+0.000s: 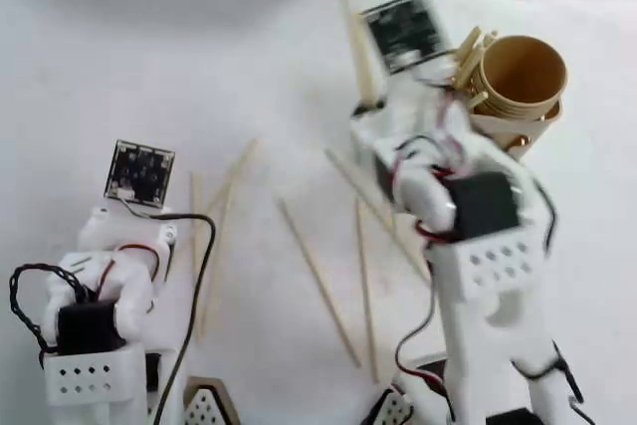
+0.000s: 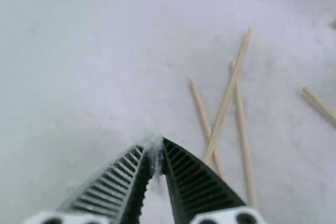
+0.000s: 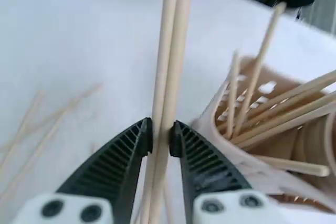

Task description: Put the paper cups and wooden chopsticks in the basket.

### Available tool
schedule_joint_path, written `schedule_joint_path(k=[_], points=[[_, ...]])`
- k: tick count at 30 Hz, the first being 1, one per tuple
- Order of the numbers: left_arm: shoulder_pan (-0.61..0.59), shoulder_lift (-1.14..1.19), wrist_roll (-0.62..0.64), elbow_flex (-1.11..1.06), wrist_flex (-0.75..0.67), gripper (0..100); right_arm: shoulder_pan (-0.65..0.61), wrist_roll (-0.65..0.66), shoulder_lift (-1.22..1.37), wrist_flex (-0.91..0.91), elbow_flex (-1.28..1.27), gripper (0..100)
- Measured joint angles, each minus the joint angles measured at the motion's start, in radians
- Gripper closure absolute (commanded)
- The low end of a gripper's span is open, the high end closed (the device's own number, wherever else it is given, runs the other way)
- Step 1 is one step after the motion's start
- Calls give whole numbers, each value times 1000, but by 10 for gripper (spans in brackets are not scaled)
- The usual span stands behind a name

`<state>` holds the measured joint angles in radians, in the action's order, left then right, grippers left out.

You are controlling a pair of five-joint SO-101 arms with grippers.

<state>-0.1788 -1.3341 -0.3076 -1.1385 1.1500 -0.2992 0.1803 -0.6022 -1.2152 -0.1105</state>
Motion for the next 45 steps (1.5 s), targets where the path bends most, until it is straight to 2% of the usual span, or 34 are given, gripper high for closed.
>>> schedule_joint_path(k=[10,20,25,29,32,40,45], points=[[0,0,0,0,0,968,181,0,-32,471,-2,981],[0,0,0,0,0,968,229,0,-31,1031,-434,981],[0,-2,0,-25,-29,967,224,0,-31,1140,-603,916],[0,-2,0,-44,-55,967,226,0,-31,1102,-605,872],[0,0,0,-44,-55,967,224,0,-31,988,-543,872],[0,-2,0,-49,-55,966,224,0,-32,500,-212,872],[0,-2,0,-49,-55,965,175,2,-32,169,-123,872]])
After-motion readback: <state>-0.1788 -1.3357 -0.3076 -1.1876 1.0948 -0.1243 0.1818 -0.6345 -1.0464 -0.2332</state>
